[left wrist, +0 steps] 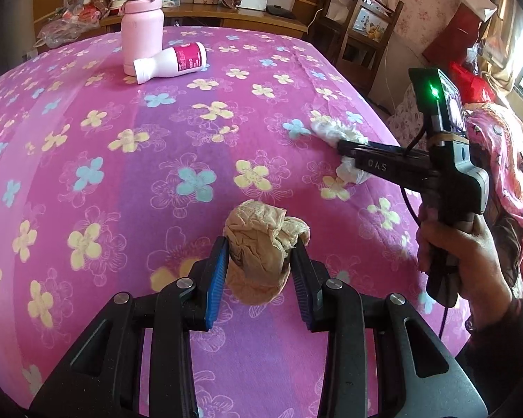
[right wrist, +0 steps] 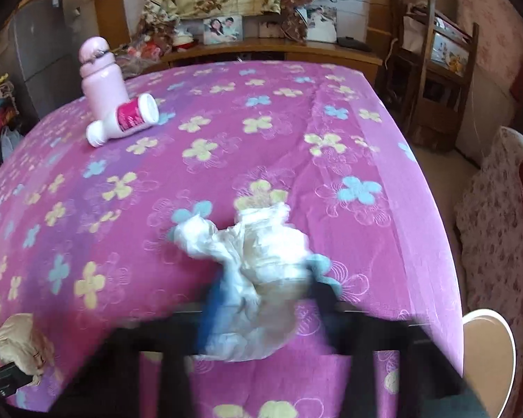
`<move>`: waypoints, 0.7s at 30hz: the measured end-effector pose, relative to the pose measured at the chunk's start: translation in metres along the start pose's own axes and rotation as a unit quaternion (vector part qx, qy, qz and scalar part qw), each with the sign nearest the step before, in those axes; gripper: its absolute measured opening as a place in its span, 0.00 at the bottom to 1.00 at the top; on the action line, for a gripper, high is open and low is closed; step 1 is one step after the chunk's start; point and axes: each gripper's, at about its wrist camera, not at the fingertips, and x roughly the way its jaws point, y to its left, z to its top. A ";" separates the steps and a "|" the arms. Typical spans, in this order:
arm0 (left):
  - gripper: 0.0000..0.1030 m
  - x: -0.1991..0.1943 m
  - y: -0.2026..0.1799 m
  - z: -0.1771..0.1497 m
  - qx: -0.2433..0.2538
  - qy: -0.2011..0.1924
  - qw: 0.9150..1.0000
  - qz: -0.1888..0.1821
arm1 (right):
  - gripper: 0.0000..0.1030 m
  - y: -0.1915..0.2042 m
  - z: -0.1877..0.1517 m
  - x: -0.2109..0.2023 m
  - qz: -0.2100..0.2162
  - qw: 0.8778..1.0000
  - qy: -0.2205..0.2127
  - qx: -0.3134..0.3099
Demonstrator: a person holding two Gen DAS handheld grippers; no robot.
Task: Collect trash
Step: 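Grasp the beige crumpled tissue with the left tool while the right tool grasps the white tissue, then carry both tissues over the bin and open both tools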
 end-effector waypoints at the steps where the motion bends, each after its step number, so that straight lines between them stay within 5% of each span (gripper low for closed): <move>1: 0.32 0.001 0.000 -0.001 -0.001 0.001 1.000 -0.002 | 0.23 -0.004 -0.002 -0.005 0.015 1.000 -0.004 0.012; 9: 0.32 -0.006 -0.019 -0.008 0.007 -0.006 1.000 -0.018 | 0.20 -0.014 -0.045 -0.093 0.086 0.993 -0.048 0.060; 21: 0.32 -0.027 -0.059 -0.020 0.044 -0.024 0.999 -0.020 | 0.20 -0.013 -0.107 -0.161 0.060 0.993 -0.073 0.065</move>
